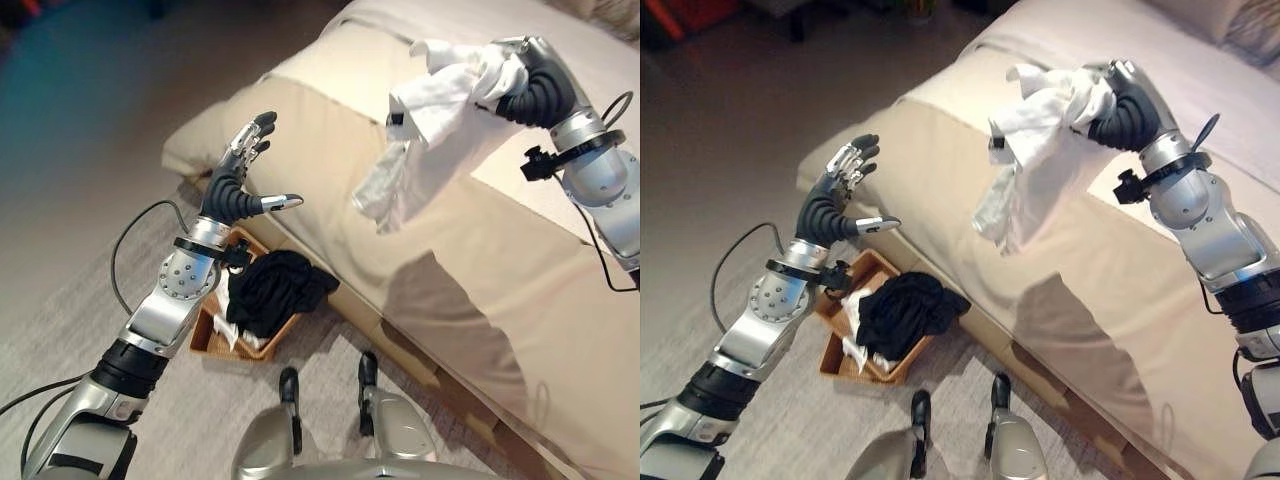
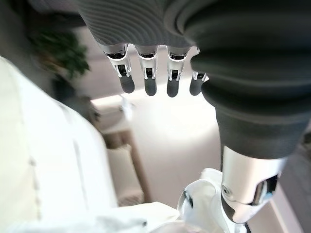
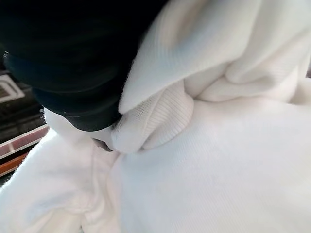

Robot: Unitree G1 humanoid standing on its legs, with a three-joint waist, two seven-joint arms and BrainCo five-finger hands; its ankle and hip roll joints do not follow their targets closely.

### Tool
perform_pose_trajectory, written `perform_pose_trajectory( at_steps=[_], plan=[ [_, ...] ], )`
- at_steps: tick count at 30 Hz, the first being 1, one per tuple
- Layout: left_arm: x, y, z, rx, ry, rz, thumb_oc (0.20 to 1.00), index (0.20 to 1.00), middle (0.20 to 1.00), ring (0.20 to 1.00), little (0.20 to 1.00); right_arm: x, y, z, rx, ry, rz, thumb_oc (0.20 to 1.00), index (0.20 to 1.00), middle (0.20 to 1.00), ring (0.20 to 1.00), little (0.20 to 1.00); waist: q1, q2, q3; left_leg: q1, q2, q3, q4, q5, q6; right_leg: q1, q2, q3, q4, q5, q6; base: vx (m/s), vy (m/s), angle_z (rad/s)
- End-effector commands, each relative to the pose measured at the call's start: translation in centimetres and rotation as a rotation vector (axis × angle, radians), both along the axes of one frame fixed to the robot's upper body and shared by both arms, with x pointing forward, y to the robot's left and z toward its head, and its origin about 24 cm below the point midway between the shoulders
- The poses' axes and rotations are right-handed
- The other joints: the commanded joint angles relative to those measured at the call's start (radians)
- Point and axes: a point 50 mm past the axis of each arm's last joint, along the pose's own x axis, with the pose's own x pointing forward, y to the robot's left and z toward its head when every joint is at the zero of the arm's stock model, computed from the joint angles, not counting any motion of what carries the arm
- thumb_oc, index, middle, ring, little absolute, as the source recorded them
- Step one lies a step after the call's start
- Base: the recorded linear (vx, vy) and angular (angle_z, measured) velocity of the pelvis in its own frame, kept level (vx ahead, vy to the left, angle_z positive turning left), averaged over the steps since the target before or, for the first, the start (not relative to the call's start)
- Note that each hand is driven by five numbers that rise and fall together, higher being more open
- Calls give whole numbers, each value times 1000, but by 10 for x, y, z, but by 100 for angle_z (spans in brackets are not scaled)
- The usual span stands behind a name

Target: Pick up clothes into the bucket

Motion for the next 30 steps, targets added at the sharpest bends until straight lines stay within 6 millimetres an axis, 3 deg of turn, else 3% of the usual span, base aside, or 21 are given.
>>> perform_pose_trajectory(
  at_steps=[1, 2, 3, 6, 8, 12, 15, 23, 30],
  plan=[
    [4, -14, -9, -7, 33, -58, 1000, 1000, 1000, 1000, 1000, -13, 15, 16, 63, -55, 129, 200, 200, 200, 200, 200, 9, -14, -147, 9, 20, -12, 42, -78, -15, 37, 3, 2, 112, -129, 47, 44, -14, -12],
    [4, -14, -9, -7, 33, -58, 1000, 1000, 1000, 1000, 1000, -13, 15, 16, 63, -55, 128, 200, 200, 200, 200, 200, 10, -14, -147, 9, 20, -12, 41, -78, -16, 38, 3, 2, 112, -129, 47, 112, -26, -19],
    [7, -24, -18, -16, 88, -95, 1000, 1000, 1000, 1000, 1000, -22, 28, 12, 68, -20, 227, 200, 200, 200, 200, 200, -1, -13, -191, 46, 27, -4, 23, -82, -17, 76, 8, 6, 88, -133, 47, 81, -21, -15],
    [8, -31, -23, -8, 118, -123, 1000, 1000, 1000, 1000, 1000, -29, 35, 9, 83, -1, 291, 200, 200, 200, 200, 200, -4, -12, -207, 70, 31, 0, 9, -81, -18, 100, 10, 5, 75, -134, 46, 61, -14, -9],
    [10, -47, -31, 25, 178, -201, 1000, 1000, 1000, 1000, 1000, -38, 48, 7, 87, 22, 385, 200, 200, 200, 200, 200, -12, -7, -226, 89, 33, 3, 0, -81, -18, 122, 10, 7, 63, -135, 45, 33, -7, -8],
    [10, -60, -33, 46, 212, -279, 1000, 1000, 1000, 1000, 1000, -43, 56, 5, 90, 34, 437, 200, 200, 200, 200, 200, -15, -4, -234, 90, 32, 3, -3, -72, -16, 126, 9, 5, 55, -125, 43, 0, 0, -2],
    [5, -91, -34, 74, 321, -496, 1000, 1000, 1000, 1000, 1000, -54, 75, 4, 84, 56, 558, 200, 200, 200, 200, 200, -19, 6, -244, 94, 31, 1, -4, -69, -16, 137, 10, 1, 36, -119, 43, -12, 0, 0],
    [5, -116, -40, 115, 387, -586, 1000, 1000, 1000, 1000, 1000, -69, 97, 10, 112, 39, 709, 200, 200, 200, 200, 200, -16, 8, -246, 92, 33, -9, -8, -59, -18, 146, 12, -11, 27, -117, 42, 0, 0, 0],
    [-2, -138, -41, -12, 499, -726, 1000, 1000, 1000, 1000, 1000, -76, 114, 12, 146, 50, 832, 200, 200, 200, 200, 200, -20, 8, -247, 94, 35, -12, -11, -54, -20, 150, 13, -14, 22, -116, 40, -5, 0, 2]
  ],
)
